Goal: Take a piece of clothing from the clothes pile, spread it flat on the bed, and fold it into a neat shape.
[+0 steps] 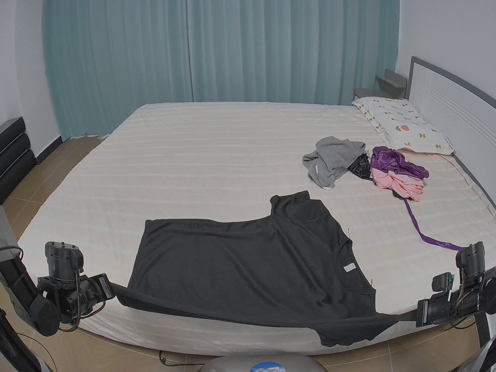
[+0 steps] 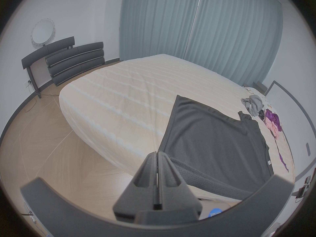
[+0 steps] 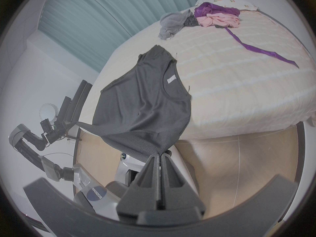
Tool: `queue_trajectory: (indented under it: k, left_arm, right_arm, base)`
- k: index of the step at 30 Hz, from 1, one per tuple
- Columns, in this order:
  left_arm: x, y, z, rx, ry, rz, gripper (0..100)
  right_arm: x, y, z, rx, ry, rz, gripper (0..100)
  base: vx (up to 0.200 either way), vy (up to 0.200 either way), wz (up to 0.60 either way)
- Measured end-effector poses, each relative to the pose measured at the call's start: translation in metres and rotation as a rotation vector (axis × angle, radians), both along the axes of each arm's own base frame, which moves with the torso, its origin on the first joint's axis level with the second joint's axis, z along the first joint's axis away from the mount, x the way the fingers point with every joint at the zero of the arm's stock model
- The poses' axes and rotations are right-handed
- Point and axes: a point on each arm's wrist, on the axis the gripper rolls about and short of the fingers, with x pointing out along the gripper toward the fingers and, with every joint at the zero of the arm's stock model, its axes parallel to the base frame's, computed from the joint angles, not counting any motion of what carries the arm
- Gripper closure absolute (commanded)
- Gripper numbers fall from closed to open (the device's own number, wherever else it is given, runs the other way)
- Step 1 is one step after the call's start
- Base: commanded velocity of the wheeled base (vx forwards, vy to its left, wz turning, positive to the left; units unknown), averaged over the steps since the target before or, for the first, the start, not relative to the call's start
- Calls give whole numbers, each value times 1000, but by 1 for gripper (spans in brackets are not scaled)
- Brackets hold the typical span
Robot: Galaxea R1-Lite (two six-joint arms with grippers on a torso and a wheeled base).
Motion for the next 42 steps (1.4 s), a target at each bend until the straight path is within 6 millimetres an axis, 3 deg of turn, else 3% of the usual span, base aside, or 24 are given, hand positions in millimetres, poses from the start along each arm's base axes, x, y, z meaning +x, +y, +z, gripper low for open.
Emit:
queue_trajectory:
  k: [10,24,30,42]
  left_arm:
    - [-6,-1,-7,18,47,-18,100]
    - [31,-2,0,31,-57,9,100]
    - [35,-3,1,38,-68,9,100]
    - [38,-5,-10,36,-24,-3,100]
  right_arm:
    - [3,0,2,2,-21,-4,100]
    - [43,-1,21,11,-135,-20,100]
    - [56,-1,20,14,-133,-24,100]
    - [62,-1,11,13,-97,-23,100]
  base:
    - [0,0,0]
    - [0,0,0]
    - [0,0,0]
    - [0,0,0]
